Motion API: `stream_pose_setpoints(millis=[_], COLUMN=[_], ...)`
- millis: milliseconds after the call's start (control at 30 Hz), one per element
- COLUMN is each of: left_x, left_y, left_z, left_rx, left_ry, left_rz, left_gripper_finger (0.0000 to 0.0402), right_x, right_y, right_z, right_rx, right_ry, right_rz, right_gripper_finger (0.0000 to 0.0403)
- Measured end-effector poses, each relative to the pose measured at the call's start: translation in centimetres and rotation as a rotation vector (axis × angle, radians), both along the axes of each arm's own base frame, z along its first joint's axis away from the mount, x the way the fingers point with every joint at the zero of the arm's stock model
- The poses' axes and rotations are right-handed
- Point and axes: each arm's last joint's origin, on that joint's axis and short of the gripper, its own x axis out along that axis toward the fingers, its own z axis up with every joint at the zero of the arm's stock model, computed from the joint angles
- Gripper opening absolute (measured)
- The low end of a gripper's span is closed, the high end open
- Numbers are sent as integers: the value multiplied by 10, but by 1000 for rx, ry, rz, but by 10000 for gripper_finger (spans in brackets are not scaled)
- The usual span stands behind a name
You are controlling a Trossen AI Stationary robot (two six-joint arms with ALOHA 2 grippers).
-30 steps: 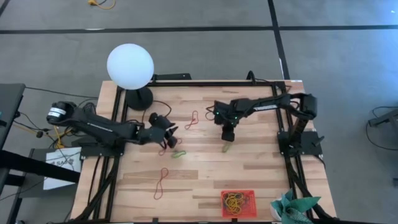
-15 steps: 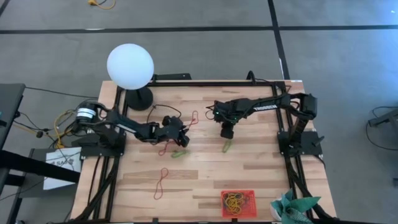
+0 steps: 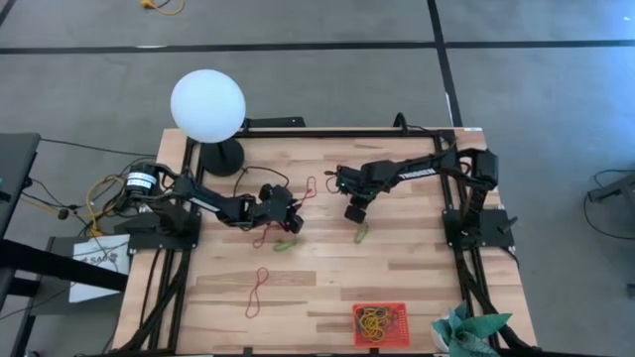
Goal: Pick and place items into bin
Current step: Put the red rubber band into the orange bin
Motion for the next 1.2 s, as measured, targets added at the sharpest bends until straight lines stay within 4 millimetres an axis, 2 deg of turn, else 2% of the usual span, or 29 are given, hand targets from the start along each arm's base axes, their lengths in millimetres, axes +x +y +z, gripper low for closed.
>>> stream_pose_setpoints(millis=[100,200,333,467,567,767,1000,1100,1200], left_x=[0,0,0,0,0,0,0,0,-1], left_y=[0,-1,-1,-1,-1,0,2,7,13], left_z=[0,0,0,0,0,0,0,0,0], left_rx=[-10,-11,7,13,27,52,90,100,100], left_ry=[0,0,12,16,25,41,67,75,77], left_rz=[-14,-17,-31,-36,-47,-66,-87,-78,-58], left_gripper_finger=[91,91,91,91,91,91,91,91,91], right_x=[0,-3,-9,-24,-40,-72,-108,-115,-122], right_y=[6,13,25,48,74,141,219,242,259], right_z=[10,21,51,84,109,144,164,172,175], right_rx=[-22,-45,-50,-26,-1,91,200,209,242], right_ry=[-27,-39,-96,-140,-175,-292,-441,-561,-630], right_rz=[21,36,16,30,61,235,488,576,575], right_gripper_finger=[12,8,3,1,1,1,1,0,0])
